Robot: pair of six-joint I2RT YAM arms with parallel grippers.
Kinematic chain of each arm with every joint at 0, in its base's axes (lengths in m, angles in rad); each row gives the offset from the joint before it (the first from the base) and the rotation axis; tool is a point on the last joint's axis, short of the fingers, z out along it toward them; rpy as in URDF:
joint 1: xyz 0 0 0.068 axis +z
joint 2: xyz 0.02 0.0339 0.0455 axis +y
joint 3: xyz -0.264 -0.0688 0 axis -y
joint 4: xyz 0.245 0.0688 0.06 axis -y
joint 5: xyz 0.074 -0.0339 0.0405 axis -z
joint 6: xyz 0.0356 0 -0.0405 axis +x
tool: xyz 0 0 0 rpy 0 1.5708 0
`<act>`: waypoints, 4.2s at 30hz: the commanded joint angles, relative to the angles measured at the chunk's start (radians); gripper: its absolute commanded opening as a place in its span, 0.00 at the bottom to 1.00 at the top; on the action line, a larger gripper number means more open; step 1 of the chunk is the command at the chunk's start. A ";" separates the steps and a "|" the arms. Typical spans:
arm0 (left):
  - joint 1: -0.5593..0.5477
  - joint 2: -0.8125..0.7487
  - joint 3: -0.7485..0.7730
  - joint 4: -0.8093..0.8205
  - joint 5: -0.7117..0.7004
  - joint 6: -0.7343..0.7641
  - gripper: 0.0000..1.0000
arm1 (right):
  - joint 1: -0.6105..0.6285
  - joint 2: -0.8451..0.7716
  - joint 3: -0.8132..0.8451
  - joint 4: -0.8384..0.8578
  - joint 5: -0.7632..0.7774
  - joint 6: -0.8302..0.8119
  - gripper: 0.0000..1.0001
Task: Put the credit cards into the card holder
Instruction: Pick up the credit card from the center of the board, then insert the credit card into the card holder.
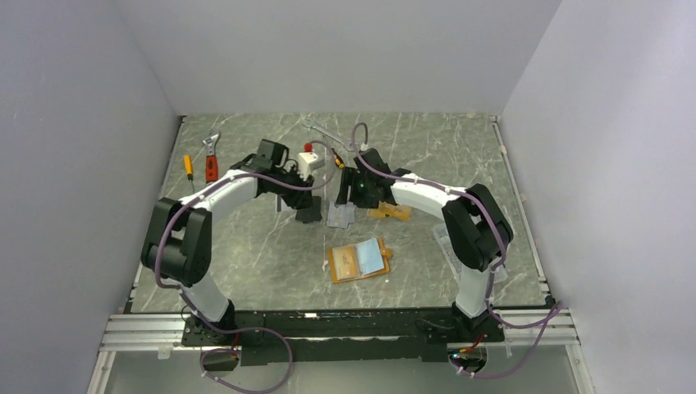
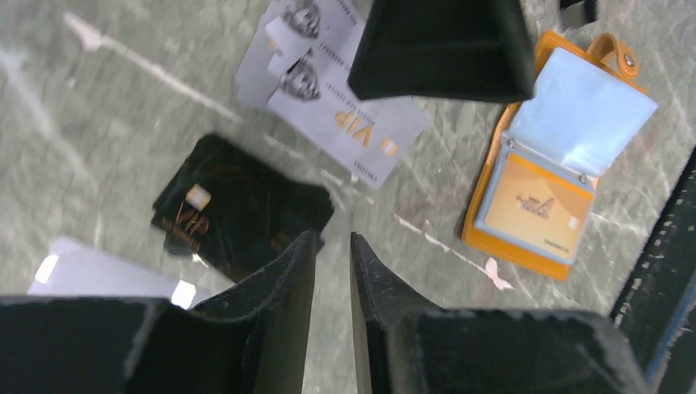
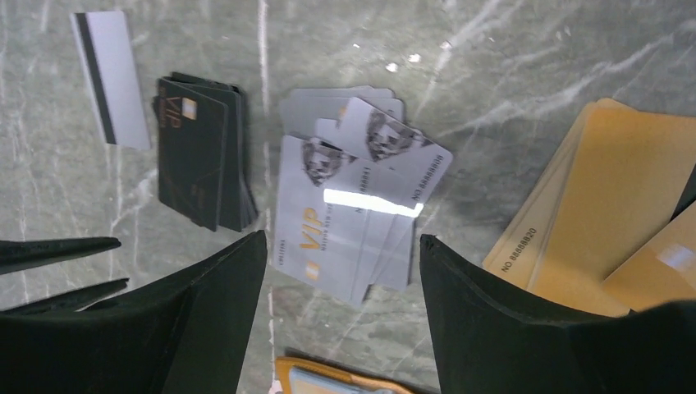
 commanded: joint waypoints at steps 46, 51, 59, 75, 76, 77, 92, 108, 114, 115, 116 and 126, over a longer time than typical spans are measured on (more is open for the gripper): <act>-0.193 0.364 0.269 -0.081 -0.193 -0.030 0.12 | -0.140 0.017 -0.376 0.679 -0.421 0.298 0.50; -0.192 0.370 0.276 -0.086 -0.195 -0.030 0.11 | -0.142 0.028 -0.389 0.702 -0.430 0.308 0.50; -0.193 0.362 0.270 -0.081 -0.195 -0.029 0.10 | -0.139 0.039 -0.388 0.747 -0.472 0.318 0.41; -0.188 0.303 0.244 -0.064 -0.150 -0.006 0.06 | -0.117 0.112 -0.329 0.731 -0.527 0.321 0.12; -0.186 0.287 0.249 -0.076 -0.134 -0.002 0.05 | -0.118 0.104 -0.331 0.728 -0.522 0.320 0.11; -0.178 0.261 0.251 -0.084 -0.109 0.002 0.04 | -0.117 0.091 -0.335 0.723 -0.517 0.316 0.10; -0.090 -0.199 0.262 -0.247 0.074 -0.060 0.99 | -0.113 -0.292 -0.463 0.612 -0.537 0.126 0.00; 0.077 -0.323 -0.068 0.186 0.586 -0.490 0.99 | -0.070 -0.612 -0.516 0.663 -0.675 0.107 0.00; 0.076 -0.337 -0.194 0.490 0.641 -0.730 0.99 | 0.001 -0.560 -0.450 0.654 -0.642 0.102 0.00; 0.076 -0.335 -0.199 0.483 0.639 -0.724 0.99 | 0.009 -0.553 -0.445 0.659 -0.641 0.106 0.00; 0.076 -0.332 -0.199 0.476 0.649 -0.714 0.99 | 0.015 -0.547 -0.439 0.666 -0.638 0.109 0.00; 0.075 -0.336 -0.226 0.584 0.687 -0.834 0.85 | 0.052 -0.473 -0.395 0.690 -0.587 0.119 0.00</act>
